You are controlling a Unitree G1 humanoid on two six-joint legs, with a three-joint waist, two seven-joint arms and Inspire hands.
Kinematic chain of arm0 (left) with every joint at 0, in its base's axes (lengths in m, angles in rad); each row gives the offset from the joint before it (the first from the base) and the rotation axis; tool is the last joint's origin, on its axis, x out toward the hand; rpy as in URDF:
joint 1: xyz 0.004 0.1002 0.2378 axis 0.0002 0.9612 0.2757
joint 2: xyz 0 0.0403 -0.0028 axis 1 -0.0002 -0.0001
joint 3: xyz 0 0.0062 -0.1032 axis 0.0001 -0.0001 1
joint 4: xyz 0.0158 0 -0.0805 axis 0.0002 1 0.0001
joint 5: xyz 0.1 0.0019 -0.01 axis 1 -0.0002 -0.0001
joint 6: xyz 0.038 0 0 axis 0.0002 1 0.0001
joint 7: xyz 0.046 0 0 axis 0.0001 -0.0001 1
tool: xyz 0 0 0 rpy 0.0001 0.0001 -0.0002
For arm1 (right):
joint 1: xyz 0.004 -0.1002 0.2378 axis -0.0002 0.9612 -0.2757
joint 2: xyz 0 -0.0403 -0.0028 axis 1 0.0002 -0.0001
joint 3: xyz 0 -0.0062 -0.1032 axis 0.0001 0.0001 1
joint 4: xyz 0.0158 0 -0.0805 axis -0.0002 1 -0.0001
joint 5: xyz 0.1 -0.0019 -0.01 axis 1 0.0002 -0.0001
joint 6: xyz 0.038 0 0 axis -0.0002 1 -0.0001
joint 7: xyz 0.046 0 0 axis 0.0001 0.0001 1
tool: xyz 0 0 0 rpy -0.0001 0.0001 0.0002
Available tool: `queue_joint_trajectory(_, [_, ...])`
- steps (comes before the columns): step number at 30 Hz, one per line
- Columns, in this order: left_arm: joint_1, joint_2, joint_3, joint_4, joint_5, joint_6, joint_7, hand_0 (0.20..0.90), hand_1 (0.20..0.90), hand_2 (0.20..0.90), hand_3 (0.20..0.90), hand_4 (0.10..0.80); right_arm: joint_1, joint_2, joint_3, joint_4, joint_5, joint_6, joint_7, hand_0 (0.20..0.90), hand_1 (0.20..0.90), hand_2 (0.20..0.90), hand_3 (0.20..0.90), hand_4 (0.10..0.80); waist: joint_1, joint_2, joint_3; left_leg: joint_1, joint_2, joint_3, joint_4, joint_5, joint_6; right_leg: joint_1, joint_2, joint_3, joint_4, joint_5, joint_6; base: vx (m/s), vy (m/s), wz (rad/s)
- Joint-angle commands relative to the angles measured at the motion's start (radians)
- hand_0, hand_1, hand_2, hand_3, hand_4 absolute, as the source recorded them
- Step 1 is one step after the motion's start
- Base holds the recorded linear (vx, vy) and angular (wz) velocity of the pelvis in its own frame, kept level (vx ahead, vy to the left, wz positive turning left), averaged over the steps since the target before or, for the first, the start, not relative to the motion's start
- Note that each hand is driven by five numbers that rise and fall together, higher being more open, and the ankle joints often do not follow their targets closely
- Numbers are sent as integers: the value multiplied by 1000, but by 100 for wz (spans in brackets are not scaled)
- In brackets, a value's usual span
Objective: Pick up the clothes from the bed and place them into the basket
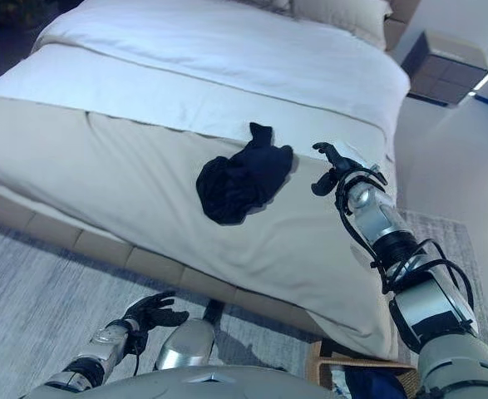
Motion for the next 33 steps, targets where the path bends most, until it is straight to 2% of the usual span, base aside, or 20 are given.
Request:
queue_joint_trajectory(1, [30, 39, -59, -15, 9, -18, -13, 900, 900, 900, 900, 800, -181, -36, 53, -13, -118, -17, -38, 900, 900, 900, 900, 800, 46, 28, -3, 81, -21, 34, 3, -129, 73, -107, -10, -28, 197, 5, -29, -47, 69, 33])
queue_joint_trajectory(3, [15, 42, -65, -26, -8, -27, -13, 900, 900, 900, 900, 800, -208, -22, 86, 13, -176, -2, -51, 900, 900, 900, 900, 800, 64, 31, 22, 51, -26, 19, 25, -130, 75, -122, -21, -37, 217, 8, -31, -28, 37, 35])
queue_joint_trajectory(4, [6, 43, -69, -31, -14, -32, -12, 900, 900, 900, 900, 800, -227, -11, 100, 31, -194, 11, -52, 900, 900, 900, 900, 800, 78, 28, 39, 49, -24, 11, 28, -148, 69, -125, -21, -26, 234, -12, -25, -4, -10, 25])
queue_joint_trajectory(8, [-44, 52, -92, -53, -43, -64, -12, 900, 900, 900, 900, 800, -317, 14, 136, 119, -249, 69, -99, 900, 900, 900, 900, 800, 122, 31, 104, -24, -33, -23, 53, -137, 72, -171, -33, -42, 267, -6, -32, -93, -15, 22])
queue_joint_trajectory(13, [-84, 49, -127, -82, -89, -112, -11, 900, 900, 900, 900, 800, -430, 15, 162, 253, -276, 144, -174, 900, 900, 900, 900, 800, 173, 57, 180, -126, -45, -49, 101, -126, 73, -238, -52, -73, 311, -8, -45, -78, 36, 26])
queue_joint_trajectory(19, [-75, 47, -134, -105, -137, -147, 11, 900, 900, 900, 900, 800, -503, 14, 145, 297, -223, 211, -372, 900, 900, 900, 900, 800, 202, 80, 238, -203, -51, -54, 124, -113, 78, -308, -63, -102, 355, -8, -46, -14, 44, 19])
queue_joint_trajectory(23, [-56, 32, -135, -95, -171, -184, 9, 900, 900, 900, 900, 800, -546, -3, 150, 295, -210, 241, -457, 900, 900, 900, 900, 800, 206, 101, 255, -267, -63, -55, 170, -119, 86, -386, -91, -112, 440, -20, -44, -13, 120, 7])
queue_joint_trajectory(28, [-35, 21, -141, -80, -204, -210, -1, 900, 900, 900, 900, 800, -556, -10, 154, 345, -209, 293, -397, 900, 900, 900, 900, 800, 203, 118, 255, -321, -69, -46, 212, -127, 90, -451, -111, -107, 501, -38, -49, 18, 98, 4])
queue_joint_trajectory(33, [-29, 34, -137, -96, -220, -237, -29, 900, 900, 900, 900, 800, -559, -11, 160, 449, -185, 291, -336, 900, 900, 900, 900, 800, 221, 126, 255, -366, -72, -50, 226, -127, 98, -492, -130, -124, 552, -38, -44, 36, 19, 2])
